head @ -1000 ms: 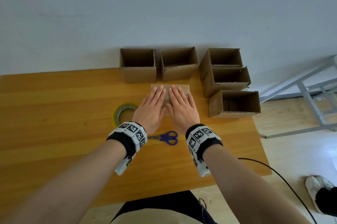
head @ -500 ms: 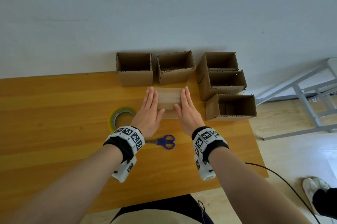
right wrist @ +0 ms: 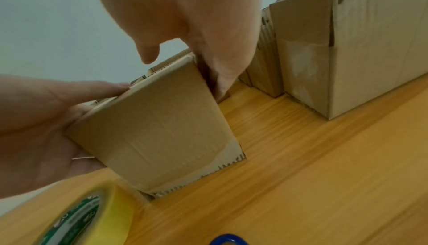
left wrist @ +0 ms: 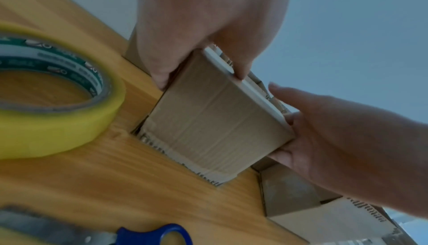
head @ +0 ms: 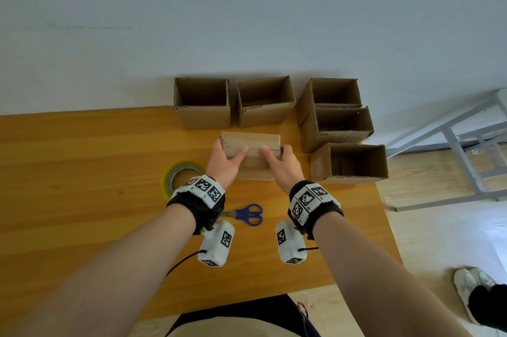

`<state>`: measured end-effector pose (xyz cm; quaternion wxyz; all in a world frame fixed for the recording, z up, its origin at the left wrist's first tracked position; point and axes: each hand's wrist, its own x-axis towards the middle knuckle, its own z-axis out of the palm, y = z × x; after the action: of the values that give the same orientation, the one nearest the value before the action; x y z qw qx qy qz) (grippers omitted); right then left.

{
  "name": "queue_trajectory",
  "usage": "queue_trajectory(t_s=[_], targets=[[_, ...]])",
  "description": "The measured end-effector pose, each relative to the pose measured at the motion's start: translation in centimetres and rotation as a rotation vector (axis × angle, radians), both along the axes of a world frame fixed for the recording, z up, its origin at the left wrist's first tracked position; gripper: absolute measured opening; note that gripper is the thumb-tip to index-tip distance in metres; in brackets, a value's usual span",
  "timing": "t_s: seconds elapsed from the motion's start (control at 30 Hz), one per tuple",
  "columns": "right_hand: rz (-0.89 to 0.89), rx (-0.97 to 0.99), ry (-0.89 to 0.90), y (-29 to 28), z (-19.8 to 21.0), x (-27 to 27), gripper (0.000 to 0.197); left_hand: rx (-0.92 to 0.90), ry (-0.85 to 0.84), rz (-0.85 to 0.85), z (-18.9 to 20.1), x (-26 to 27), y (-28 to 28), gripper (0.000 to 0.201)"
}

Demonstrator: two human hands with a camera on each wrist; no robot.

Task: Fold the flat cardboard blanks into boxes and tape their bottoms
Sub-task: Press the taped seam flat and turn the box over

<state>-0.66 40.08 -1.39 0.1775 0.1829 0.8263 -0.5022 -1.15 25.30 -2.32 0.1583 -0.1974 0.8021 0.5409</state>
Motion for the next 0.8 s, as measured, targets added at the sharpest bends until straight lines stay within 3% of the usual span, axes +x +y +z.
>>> queue_trajectory(t_s=[0.17,0.3,0.63,0.7,0.8], targets=[[-0.049,0.014,0.041,-0.3,-0.8,-0.3,0.055,-0.126,0.052,0.088,0.2,0.1,-0.2,0.058],[-0.072,0.021,0.07,0.1,-0.8,-0.2,0.041,-0.091,0.079,0.125,0.5,0.0,-0.5,0.046],[-0.159,-0.129,0.019,0.9,-0.1,-0.6,0.025,0.023,-0.099,0.174,1.2,0.0,-0.8,0.051],[-0.184,-0.2,0.013,1.3,0.2,-0.6,0.022,0.105,-0.114,0.198,1.7,0.5,-0.9,0.049],[-0.256,-0.316,0.001,1.9,0.9,-0.3,0.024,0.23,-0.143,0.226,1.7,1.0,-1.0,0.063]])
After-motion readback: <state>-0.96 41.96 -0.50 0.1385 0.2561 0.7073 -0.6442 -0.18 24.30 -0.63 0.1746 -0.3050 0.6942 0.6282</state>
